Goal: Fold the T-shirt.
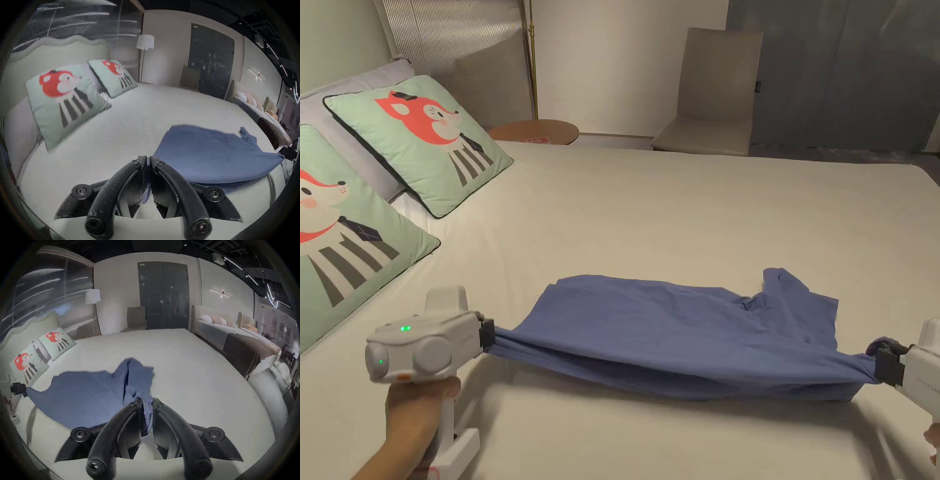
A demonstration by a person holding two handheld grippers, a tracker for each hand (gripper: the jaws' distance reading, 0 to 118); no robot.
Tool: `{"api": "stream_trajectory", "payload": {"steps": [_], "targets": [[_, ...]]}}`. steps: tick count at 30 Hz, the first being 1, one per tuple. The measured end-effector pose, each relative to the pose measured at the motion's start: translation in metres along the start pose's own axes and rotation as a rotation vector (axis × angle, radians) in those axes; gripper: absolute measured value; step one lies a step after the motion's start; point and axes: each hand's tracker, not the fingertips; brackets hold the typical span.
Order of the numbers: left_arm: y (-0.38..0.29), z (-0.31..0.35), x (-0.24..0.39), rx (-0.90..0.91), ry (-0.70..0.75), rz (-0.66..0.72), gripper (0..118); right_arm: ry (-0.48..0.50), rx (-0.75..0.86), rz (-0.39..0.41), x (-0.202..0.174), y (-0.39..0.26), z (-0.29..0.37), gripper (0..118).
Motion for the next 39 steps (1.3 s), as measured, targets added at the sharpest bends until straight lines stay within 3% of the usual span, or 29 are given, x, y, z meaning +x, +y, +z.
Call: {"api": "stream_trajectory", "payload": {"steps": [10,17,21,25,26,27,29,30,31,33,34,39], "targets": [[-0.113,0.087,-0.044,-0.071,0.012,-0.039,2,-0.033,-0.035,0.007,0.005,-0.096,0.097,11],[-0.164,0.12,-0.057,-0.197,0.048,-0.069,2,-0.095,-0.176,0.084,0.0,-0.16,0.136,11],[-0.177,0.124,-0.053,-0.232,0.063,-0.056,2,-0.095,-0.279,0.04,0.004,-0.196,0.13,11],[-0.171,0.12,-0.054,-0.242,0.07,-0.03,2,-0.099,-0.227,0.013,-0.003,-0.19,0.146,12],[-0.169,0.12,-0.053,-0.243,0.07,-0.029,6,-0.097,-0.234,0.008,-0.005,-0.186,0.146,15],[-0.166,0.119,-0.051,-0.248,0.068,-0.03,16,-0.098,-0.235,0.007,-0.007,-0.183,0.148,28],[-0.157,0.12,-0.048,-0.247,0.067,-0.017,53,-0.1,-0.204,0.018,-0.007,-0.173,0.146,64],[-0.149,0.122,-0.045,-0.214,0.049,0.009,61,-0.099,-0.165,0.028,-0.01,-0.164,0.149,70],[-0.14,0.124,-0.042,-0.183,0.03,0.037,61,-0.093,-0.129,0.039,-0.015,-0.153,0.152,70],[-0.119,0.13,-0.028,-0.101,-0.014,0.074,105,-0.08,-0.039,0.055,-0.022,-0.125,0.161,100],[-0.105,0.136,-0.019,-0.042,-0.041,0.086,110,-0.078,0.025,0.061,-0.028,-0.111,0.168,103],[-0.05,0.179,0.033,0.257,-0.141,0.017,109,-0.084,0.261,0.101,-0.059,-0.051,0.207,102]]}}
